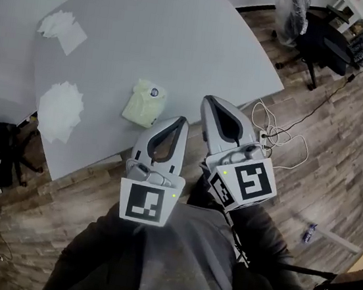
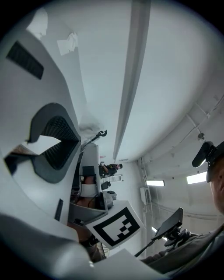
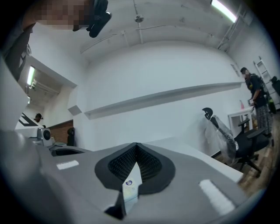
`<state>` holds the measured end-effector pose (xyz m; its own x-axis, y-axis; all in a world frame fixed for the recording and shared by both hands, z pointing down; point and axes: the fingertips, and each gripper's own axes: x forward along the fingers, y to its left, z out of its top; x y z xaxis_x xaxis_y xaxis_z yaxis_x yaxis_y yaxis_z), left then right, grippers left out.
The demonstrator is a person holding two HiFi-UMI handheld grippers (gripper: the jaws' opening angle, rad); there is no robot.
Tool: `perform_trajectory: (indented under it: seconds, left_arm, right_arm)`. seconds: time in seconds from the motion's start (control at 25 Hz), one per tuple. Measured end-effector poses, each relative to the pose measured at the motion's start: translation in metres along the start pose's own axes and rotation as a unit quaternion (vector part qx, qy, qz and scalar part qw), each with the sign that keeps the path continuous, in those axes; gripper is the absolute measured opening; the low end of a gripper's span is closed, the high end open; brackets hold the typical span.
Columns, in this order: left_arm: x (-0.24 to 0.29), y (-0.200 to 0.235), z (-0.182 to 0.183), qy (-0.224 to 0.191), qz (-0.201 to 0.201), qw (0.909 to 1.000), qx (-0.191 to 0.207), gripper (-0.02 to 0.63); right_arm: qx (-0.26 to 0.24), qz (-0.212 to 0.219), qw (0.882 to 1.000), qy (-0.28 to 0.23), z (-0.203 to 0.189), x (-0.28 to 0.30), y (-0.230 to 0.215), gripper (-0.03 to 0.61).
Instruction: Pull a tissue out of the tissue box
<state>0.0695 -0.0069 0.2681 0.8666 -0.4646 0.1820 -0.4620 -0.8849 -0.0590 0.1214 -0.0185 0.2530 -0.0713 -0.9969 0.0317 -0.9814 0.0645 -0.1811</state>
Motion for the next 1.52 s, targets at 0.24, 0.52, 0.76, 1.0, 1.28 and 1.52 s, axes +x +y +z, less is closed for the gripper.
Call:
perform_trajectory:
  seconds: [0.24, 0.52, 0.76, 1.0, 1.28, 1.52]
  left_arm:
    - [0.000, 0.006, -0.010, 0.026, 0.112, 0.9931, -0.023, -0.002]
    - [-0.020, 0.044, -0.039, 0.040, 0.205, 0.9763, -0.056, -0.002]
    - [-0.018, 0.065, -0.074, 0.048, 0.249, 0.9617, -0.105, -0.002]
    - [-0.008, 0.081, -0.097, 0.053, 0.265, 0.9542, -0.129, -0.002]
    - [0.008, 0.088, -0.101, 0.063, 0.251, 0.9556, -0.141, -0.002]
    - [0.018, 0.110, -0.118, 0.076, 0.264, 0.9491, -0.153, -0.002]
  right_arm:
    - [0.012, 0.112, 0.993, 0.027, -0.012, 0.021, 0.002, 0.003]
    - [-0.004, 0.199, 0.978, 0.054, -0.036, 0.059, 0.032, 0.003]
    - [-0.044, 0.261, 0.960, 0.094, -0.070, 0.073, 0.044, 0.003]
    - [-0.055, 0.279, 0.951, 0.122, -0.094, 0.090, 0.039, 0.003]
    - [-0.065, 0.286, 0.950, 0.111, -0.072, 0.123, 0.030, 0.003]
    - [-0.071, 0.313, 0.940, 0.112, -0.081, 0.162, 0.038, 0.002]
